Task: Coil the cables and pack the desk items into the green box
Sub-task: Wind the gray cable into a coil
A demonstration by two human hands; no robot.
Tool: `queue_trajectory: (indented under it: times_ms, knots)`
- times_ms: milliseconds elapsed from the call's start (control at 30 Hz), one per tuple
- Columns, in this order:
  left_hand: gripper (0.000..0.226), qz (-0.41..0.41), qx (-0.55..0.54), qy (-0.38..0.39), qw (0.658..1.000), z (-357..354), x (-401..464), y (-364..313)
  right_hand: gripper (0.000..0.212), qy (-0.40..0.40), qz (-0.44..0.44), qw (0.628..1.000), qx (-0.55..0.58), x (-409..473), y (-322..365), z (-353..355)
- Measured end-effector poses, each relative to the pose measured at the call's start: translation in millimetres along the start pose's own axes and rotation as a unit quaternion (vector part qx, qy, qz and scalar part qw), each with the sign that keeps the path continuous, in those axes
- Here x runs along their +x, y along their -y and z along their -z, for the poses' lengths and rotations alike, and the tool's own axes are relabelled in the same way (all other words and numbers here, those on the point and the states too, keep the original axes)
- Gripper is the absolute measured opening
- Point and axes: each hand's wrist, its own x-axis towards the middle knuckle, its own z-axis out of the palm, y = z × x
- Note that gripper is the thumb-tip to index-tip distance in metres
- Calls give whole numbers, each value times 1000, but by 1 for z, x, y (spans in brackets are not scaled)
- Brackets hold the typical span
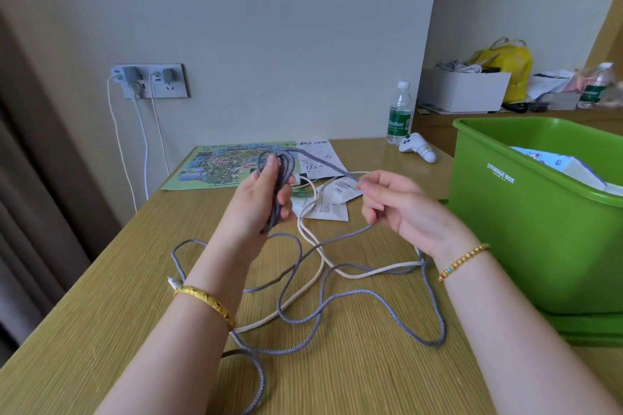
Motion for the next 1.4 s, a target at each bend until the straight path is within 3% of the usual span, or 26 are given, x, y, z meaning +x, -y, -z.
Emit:
queue_trajectory:
  times_ms: [100, 233, 333, 400, 500, 600, 700, 833, 933, 1233, 1400]
  knots:
    - [38, -24, -66, -88, 994, -3, 4, 0, 2, -21, 22, 998, -63, 0, 3, 1]
    - [29, -26, -143, -171, 974, -5, 4, 2, 16, -78, 13, 996, -35, 3, -2, -7]
    - [30, -13, -200, -163, 966, -9, 3, 5, 20, -84, -67, 989, -98, 2, -9, -14]
    - [34, -8, -220, -120, 968, -12, 2, 5, 23, -26, -130, 980, -148, 1, -13, -20]
    - [39, -17, -180, -69, 981, -17, 0, 7, 26, 75, -178, 963, -190, 0, -17, -32]
    - [44, -16, -128, -88, 988, -20, 0, 9, 28, 118, -186, 947, -233, -1, -18, -40]
    - [32, 3, -143, -86, 986, -23, 1, 10, 29, 113, -189, 942, -253, -2, -18, -43]
    - [21, 14, -59, -70, 996, -19, 1, 13, 31, 69, -168, 937, -299, -3, -17, -47]
    - [21, 0, 25, -131, 991, -14, 5, 13, 23, 36, -147, 931, -333, -2, -18, -45]
    - [19, -38, 146, -305, 941, 24, 19, 5, 8, 29, -216, 954, -206, -4, -2, -18]
    - [23, -10, 276, -266, 924, 27, 19, 9, 15, 89, -170, 970, -147, -9, 8, -9]
